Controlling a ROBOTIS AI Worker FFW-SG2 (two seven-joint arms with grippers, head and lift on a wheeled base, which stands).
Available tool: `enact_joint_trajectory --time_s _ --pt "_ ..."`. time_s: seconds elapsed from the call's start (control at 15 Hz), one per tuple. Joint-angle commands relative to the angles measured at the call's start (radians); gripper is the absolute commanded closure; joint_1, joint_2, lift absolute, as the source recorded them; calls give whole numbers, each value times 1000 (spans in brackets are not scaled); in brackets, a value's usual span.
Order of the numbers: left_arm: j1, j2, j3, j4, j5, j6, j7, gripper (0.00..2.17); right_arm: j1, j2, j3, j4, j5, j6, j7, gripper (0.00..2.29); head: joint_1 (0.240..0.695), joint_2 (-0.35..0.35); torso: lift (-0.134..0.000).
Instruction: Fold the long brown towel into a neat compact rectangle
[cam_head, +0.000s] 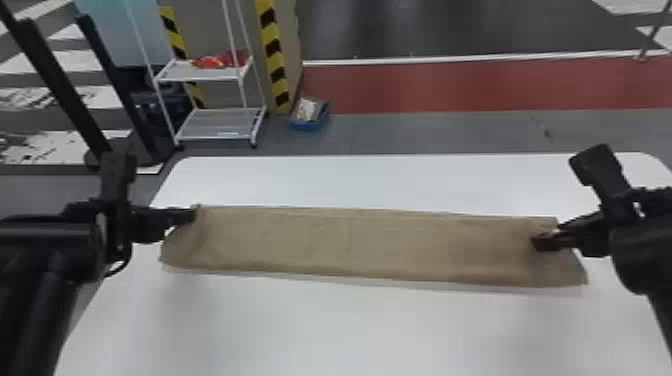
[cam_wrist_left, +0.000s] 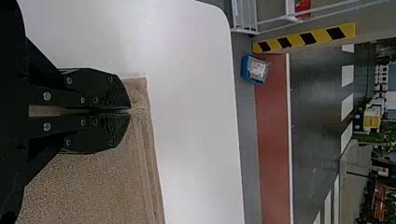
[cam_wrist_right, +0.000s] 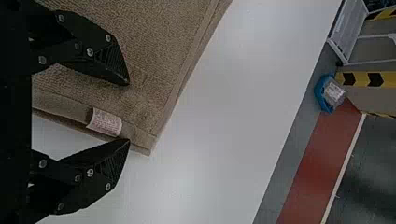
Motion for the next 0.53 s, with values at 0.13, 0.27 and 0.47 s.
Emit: enact_joint_trajectory --time_s 0.13,0.27,0.47 --pt "3 2 0 -4 0 -3 -2 1085 0 -2 -1 -6 0 -3 -1 667 695 114 -124" --pt "3 2 0 -4 0 -3 -2 1085 0 -2 -12 -7 -3 -6 -6 667 695 114 -124" --pt "3 7 2 -4 1 -9 -2 1085 -1 -3 -29 -20 -15 -6 -11 670 695 110 -124"
